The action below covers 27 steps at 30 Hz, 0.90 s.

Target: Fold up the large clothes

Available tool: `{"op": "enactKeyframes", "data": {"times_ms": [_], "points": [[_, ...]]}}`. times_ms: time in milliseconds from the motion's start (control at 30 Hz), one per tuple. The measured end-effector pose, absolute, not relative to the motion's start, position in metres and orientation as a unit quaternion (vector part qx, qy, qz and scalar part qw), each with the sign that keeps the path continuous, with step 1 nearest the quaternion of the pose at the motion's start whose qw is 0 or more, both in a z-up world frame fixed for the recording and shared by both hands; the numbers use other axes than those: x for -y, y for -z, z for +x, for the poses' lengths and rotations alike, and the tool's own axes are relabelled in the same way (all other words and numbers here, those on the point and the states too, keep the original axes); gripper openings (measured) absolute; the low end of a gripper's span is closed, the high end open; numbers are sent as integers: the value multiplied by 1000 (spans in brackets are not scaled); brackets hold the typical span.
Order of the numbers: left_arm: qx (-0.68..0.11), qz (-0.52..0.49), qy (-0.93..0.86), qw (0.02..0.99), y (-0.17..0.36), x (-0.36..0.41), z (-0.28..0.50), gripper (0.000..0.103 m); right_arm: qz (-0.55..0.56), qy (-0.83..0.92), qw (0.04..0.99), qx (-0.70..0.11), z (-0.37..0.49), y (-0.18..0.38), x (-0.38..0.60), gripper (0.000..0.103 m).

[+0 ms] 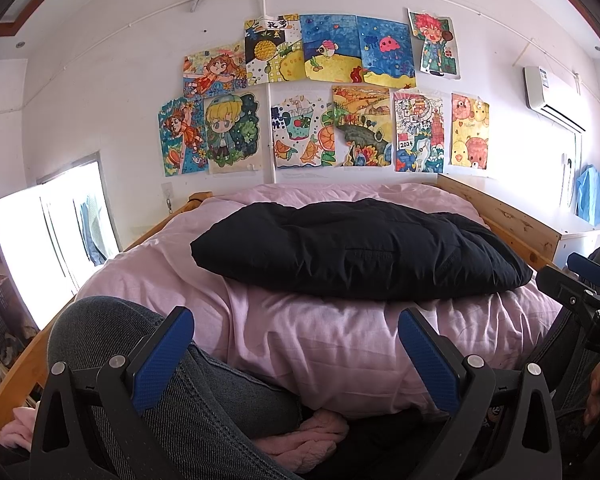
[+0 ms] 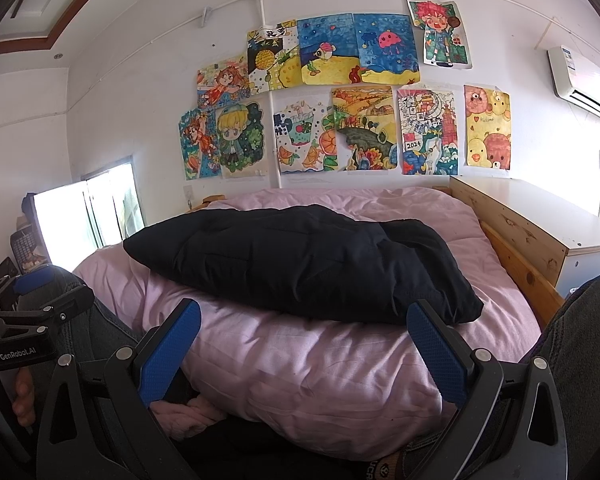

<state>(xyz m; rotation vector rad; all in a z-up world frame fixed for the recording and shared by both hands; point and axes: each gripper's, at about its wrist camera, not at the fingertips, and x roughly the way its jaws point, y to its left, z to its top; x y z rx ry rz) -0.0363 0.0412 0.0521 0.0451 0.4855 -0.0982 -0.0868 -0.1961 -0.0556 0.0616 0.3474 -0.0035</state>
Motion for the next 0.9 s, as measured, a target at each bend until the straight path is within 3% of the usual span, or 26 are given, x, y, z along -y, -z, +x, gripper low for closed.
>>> {"op": "enactKeyframes", "data": {"times_ms": [900], "points": [[-239,23,47,970,-50,-39,-37,103,32,3,985,-172,-87,56,194,102]]}}
